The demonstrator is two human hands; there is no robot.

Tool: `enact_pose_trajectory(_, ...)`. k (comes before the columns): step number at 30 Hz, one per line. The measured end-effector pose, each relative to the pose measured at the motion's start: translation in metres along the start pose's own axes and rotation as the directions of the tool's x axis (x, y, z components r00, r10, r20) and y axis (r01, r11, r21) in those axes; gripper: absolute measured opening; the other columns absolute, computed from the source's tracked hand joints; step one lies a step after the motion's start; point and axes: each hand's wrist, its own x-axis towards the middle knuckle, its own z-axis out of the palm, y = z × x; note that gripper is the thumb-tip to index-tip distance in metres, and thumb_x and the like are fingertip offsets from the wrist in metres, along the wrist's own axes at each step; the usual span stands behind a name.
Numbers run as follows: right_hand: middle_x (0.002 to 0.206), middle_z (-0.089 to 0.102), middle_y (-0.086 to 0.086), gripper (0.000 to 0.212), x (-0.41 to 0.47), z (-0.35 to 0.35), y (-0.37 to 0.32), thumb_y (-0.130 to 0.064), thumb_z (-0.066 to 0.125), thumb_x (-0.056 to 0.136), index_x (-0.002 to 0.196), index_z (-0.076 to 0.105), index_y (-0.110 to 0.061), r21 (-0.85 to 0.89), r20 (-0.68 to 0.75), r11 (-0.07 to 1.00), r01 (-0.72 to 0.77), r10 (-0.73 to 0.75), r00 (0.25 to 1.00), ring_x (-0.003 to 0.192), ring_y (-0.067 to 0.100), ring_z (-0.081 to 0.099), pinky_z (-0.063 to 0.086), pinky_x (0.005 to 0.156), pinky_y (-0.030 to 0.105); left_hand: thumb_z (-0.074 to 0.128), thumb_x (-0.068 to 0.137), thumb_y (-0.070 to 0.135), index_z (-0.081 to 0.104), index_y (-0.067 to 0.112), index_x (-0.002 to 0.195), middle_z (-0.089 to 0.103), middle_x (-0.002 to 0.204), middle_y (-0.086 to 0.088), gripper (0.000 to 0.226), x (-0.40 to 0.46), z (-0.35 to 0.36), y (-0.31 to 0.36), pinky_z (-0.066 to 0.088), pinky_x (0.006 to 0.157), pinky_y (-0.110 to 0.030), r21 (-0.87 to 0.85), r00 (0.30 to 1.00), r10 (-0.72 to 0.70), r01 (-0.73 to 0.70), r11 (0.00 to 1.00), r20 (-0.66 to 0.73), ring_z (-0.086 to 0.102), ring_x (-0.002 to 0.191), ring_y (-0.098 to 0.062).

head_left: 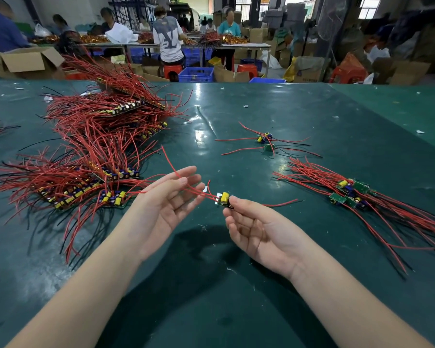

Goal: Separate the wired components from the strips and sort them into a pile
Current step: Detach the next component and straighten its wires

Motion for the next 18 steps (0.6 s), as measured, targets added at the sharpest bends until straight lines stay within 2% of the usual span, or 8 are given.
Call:
enact_pose_trajectory(4,0.073,0.071,0.005,0.014,0.0003,0.0008,-0.0016,-0.018,0.078,0.059,0.071,0.078,-0.010,0.020,-0.005,0.999,0.038,-0.038,0.999,0.057,0.010,0.066,0.054,0.053,0.018,0.062,0.072,0.010,0.079,0.013,0.087,0.072,0.083,-0.005,0.024,0.0002,-0.0001,0.0007,0.056,0.070,-0.021,-0.006,1.000,0.000,0.000,1.000,0.018,0.071,0.079,-0.014)
enact_pose_trajectory(13,0.074,0.072,0.006,0.016,0.0004,0.0007,-0.0004,-0.020,0.081,0.056,0.069,0.078,-0.011,-0.020,0.002,0.999,0.039,-0.039,0.999,0.059,0.010,0.066,0.054,0.054,0.019,0.060,0.077,0.006,0.079,0.012,0.087,0.074,0.096,-0.008,0.022,-0.0013,0.0015,0.0001,0.056,0.071,-0.020,-0.024,0.997,0.080,-0.079,0.997,0.023,0.072,0.090,-0.017)
enact_pose_trajectory(18,0.074,0.072,0.006,0.020,0.0003,0.0009,-0.0001,-0.021,0.082,0.053,0.070,0.078,-0.011,-0.030,0.009,0.999,0.030,-0.030,1.000,0.059,0.010,0.067,0.054,0.054,0.018,0.060,0.075,0.006,0.074,0.013,0.079,0.073,0.080,-0.006,0.016,-0.0015,0.0027,-0.0010,0.057,0.067,-0.022,-0.012,0.994,0.113,-0.112,0.994,0.006,0.073,0.077,-0.016)
